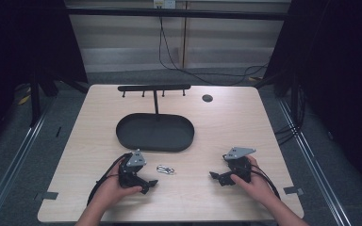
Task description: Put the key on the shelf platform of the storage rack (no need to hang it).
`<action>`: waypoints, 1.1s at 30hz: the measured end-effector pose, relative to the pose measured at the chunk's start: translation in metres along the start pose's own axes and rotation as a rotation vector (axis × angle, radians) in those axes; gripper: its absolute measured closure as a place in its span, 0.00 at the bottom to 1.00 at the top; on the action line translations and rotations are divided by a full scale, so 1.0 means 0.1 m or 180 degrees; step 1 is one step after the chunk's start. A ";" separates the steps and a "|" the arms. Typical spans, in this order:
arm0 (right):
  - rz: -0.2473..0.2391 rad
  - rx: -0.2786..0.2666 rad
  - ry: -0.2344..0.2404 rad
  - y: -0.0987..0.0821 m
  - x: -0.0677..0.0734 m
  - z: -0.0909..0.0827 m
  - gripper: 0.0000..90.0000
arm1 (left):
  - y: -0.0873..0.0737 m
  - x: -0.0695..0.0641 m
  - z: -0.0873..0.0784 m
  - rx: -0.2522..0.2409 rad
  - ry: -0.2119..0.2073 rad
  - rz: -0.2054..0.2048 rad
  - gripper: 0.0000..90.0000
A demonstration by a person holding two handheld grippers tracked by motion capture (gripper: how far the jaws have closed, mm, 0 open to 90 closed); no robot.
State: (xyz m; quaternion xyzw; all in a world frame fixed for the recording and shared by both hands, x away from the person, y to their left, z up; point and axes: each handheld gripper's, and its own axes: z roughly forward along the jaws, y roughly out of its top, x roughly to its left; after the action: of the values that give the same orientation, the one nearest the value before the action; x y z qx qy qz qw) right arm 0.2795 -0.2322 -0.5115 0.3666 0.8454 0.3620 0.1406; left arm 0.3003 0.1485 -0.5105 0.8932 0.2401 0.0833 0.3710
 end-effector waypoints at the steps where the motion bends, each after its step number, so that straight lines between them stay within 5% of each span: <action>1: 0.0007 0.0001 -0.0004 0.00 0.00 0.00 0.13 | 0.00 0.00 0.00 0.0002 0.0007 -0.0007 0.00; 13: 0.0001 -0.0020 -0.0012 0.00 0.00 0.01 0.12 | 0.06 -0.02 -0.07 0.0238 0.0041 -0.0051 0.12; 26: 0.0016 -0.0013 -0.0023 0.00 0.01 0.01 0.12 | 0.29 -0.02 -0.08 0.0914 -0.0002 -0.0028 0.21; 33: 0.0018 -0.0013 -0.0023 0.00 0.01 0.01 0.12 | 0.38 -0.02 -0.07 0.0938 -0.0047 -0.0045 0.27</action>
State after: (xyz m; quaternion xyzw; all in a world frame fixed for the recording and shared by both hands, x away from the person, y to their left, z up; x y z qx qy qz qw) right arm 0.2792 -0.2311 -0.5118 0.3700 0.8432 0.3627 0.1434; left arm 0.3101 0.1287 -0.4786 0.9368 0.2533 0.0380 0.2383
